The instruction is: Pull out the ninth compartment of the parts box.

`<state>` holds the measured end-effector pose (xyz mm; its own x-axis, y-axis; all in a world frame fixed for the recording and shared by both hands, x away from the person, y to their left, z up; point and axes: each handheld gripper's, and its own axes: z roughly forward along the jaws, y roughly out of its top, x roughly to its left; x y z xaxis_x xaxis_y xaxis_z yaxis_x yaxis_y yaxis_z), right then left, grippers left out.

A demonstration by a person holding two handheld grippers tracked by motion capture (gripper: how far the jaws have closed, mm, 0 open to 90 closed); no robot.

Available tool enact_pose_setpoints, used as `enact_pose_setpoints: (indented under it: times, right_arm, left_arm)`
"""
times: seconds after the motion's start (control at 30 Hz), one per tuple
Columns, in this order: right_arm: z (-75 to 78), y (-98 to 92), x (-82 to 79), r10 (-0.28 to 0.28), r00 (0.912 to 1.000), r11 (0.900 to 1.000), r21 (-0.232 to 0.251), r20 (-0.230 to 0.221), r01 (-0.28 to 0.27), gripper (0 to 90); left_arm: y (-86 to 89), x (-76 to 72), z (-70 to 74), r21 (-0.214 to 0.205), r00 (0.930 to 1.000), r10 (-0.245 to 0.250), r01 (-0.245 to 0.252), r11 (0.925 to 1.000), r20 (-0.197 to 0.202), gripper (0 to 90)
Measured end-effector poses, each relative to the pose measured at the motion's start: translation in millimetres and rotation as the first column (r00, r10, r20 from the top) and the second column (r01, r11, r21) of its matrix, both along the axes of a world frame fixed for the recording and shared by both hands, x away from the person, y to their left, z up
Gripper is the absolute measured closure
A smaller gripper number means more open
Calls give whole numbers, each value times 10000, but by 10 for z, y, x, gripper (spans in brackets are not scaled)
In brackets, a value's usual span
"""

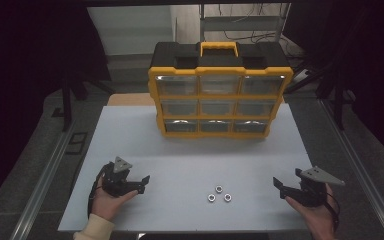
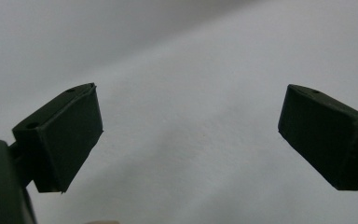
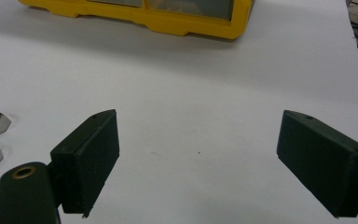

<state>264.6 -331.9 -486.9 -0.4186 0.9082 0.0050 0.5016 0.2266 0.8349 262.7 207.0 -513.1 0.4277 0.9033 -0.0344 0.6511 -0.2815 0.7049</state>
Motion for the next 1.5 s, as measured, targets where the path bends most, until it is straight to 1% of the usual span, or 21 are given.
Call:
enact_pose_setpoints:
  times: [0.13,0.27,0.53,0.7,0.9,1.13,1.2,1.23,1.27,1.5]
  right_arm:
    - [-5,22,-2,-8,10000,10000,-52,-15,8,137]
    - [-7,56,-6,23,10000,10000,7,-70,-23,139]
    - [3,159,-25,126,9999,9999,-10,-26,-126,143]
    - [-2,233,-32,214,9997,9997,-149,71,-213,147]
    - [-5,264,-36,198,9998,9997,-110,83,-197,152]
    - [-16,335,-38,308,9995,9994,-172,90,-306,156]
    - [-19,352,-39,341,9994,9993,-160,86,-339,159]
    - [-20,370,-40,396,9992,9992,72,17,-396,162]
    - [-21,383,-43,425,9991,9990,152,-3,-424,162]
    - [-47,494,-38,583,9983,9983,-54,-12,-583,164]
  left_arm:
    - [4,3,0,-6,10000,8,-8,10000,-3,66]
    - [2,8,0,22,10000,2,-1,10000,-29,66]
    - [13,-3,9,-11,10000,76,-76,10000,-11,70]
    - [32,1,9,-76,9999,143,-144,9999,-41,70]
    - [26,-1,11,-47,9999,132,-132,9999,-42,70]
    - [28,2,11,-104,9999,138,-138,9999,-48,70]
    - [30,2,9,-116,9999,143,-144,9998,-53,70]
    - [30,2,10,-118,9999,150,-151,9998,-49,70]
    - [30,2,10,-118,9999,150,-151,9998,-49,70]
    - [29,3,8,-150,9999,148,-149,9998,-65,70]
